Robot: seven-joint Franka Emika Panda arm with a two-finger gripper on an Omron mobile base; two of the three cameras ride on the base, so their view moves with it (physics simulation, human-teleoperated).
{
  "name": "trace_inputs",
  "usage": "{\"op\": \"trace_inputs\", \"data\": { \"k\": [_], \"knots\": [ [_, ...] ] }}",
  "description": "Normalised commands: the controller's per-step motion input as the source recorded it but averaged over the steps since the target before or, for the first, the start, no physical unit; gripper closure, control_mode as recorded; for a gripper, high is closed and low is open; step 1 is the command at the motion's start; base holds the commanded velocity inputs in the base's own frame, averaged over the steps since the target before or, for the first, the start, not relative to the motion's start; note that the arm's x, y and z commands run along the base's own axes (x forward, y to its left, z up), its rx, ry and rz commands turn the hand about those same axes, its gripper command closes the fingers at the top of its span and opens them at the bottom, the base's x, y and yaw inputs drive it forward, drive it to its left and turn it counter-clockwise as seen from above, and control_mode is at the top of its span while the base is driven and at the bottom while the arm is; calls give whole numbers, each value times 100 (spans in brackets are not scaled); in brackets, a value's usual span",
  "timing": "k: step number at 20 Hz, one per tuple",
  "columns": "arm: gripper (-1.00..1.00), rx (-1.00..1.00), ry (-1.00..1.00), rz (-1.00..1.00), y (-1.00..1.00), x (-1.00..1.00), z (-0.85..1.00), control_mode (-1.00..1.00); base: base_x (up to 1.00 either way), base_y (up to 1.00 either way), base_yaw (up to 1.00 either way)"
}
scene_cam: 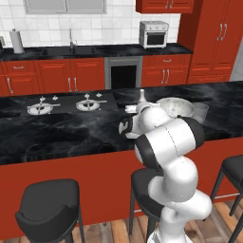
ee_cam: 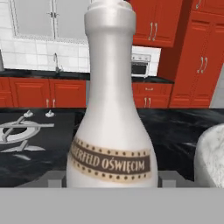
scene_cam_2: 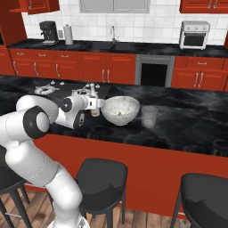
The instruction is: There is a bowl on the dining counter. Grab a lemon wedge from the fridge and place it in the bowl. Then get the liquor bottle and glass cup from the cabinet and place them next to the bowl.
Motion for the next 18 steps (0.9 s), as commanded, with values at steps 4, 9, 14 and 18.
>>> {"op": "trace_inputs", "data": {
  "k": [4,9,14,18],
  "knots": [
    [-100,0,-12,0,0,-6,-4,-100,0,0,0],
    [-100,0,-15,0,0,-11,0,-100,0,0,0],
    [-100,0,-18,1,0,-14,21,-100,0,0,0],
    [-100,0,-19,1,0,-3,76,-100,0,0,0]
  ]
}}
